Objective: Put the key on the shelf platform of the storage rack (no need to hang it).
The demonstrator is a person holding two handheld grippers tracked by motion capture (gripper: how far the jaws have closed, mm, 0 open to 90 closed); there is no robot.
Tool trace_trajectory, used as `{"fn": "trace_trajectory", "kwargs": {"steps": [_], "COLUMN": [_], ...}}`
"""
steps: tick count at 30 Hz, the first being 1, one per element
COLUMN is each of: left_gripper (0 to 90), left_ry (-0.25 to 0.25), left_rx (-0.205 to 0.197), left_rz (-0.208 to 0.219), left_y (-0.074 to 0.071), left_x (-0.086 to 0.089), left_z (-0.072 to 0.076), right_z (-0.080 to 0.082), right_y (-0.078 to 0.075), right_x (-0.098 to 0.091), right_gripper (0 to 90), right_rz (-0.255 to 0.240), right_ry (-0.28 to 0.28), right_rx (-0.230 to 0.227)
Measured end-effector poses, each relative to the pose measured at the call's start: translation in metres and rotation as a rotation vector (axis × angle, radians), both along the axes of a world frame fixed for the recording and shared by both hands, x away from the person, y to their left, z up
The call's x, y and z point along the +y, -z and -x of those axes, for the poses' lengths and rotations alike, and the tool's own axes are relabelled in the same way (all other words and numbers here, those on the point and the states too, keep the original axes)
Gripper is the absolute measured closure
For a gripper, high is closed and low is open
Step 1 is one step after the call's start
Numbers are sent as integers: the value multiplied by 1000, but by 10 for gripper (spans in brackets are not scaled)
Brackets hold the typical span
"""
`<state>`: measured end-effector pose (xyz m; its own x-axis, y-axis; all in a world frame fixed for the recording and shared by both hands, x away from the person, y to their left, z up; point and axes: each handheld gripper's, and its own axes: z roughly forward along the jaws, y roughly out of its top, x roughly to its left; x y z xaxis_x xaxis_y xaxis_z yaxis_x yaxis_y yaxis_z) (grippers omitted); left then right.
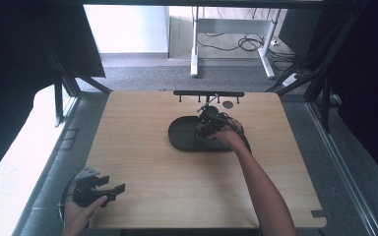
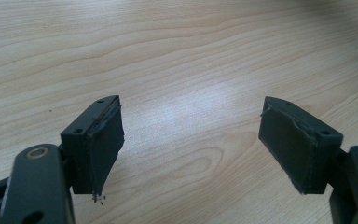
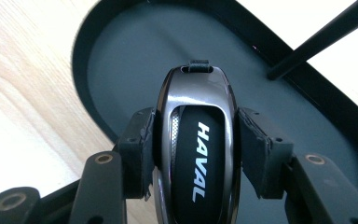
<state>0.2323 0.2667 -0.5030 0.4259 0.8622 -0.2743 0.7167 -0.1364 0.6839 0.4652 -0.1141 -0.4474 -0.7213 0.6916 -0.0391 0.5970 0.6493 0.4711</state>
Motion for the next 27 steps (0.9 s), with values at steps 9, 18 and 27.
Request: {"fn": "trace_trajectory", "kwargs": {"steps": [9, 18, 27], "left_gripper": [221, 221, 221], "left_ry": [-1, 0, -1], "left_rx": [1, 4, 7], "left_rz": [-1, -2, -1], "left_y": [0, 1, 2], "left_x": [0, 0, -1], "left_z": [0, 0, 0], "right_z": [-5, -10, -15], "right_y": [15, 28, 41], "right_x": [1, -9, -17], "right_gripper": [491, 491, 490], "right_rz": [1, 33, 67], "right_ry": [0, 20, 31], "right_rx": [3, 18, 24]}}
